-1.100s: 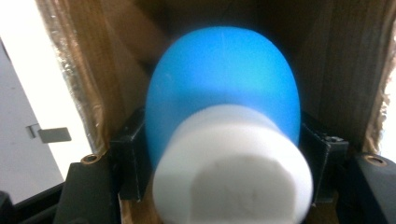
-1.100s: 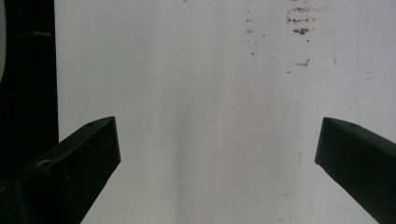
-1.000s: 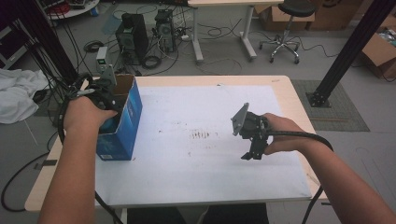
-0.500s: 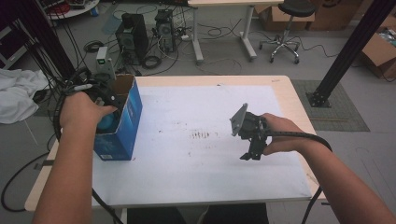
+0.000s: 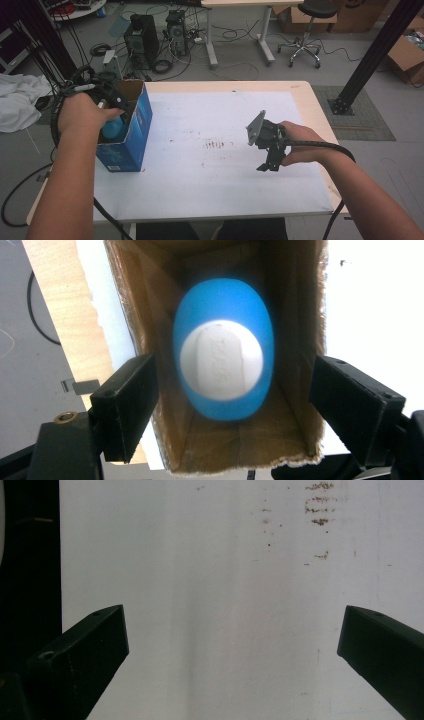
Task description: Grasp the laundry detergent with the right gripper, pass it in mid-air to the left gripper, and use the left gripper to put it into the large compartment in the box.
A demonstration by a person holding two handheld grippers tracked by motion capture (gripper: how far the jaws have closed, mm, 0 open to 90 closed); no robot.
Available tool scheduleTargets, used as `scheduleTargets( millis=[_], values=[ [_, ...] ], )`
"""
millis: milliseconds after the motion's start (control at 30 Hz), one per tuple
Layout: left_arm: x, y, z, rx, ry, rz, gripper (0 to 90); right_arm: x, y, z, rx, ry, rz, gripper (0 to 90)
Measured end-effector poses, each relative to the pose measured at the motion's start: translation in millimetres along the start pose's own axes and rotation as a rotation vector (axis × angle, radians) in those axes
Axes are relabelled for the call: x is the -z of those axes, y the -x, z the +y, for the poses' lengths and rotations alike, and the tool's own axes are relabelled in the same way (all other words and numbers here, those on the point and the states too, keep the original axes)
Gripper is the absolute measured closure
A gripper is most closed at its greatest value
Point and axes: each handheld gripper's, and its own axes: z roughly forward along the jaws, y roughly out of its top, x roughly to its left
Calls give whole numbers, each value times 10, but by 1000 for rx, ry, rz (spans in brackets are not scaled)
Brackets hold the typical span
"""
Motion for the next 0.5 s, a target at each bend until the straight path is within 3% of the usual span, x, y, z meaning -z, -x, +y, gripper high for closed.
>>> scheduleTargets(
  millis=[500],
  values=[
    [376, 98, -43, -71, 53, 0, 155, 3, -14, 24, 2, 2, -1, 0]
  ],
)
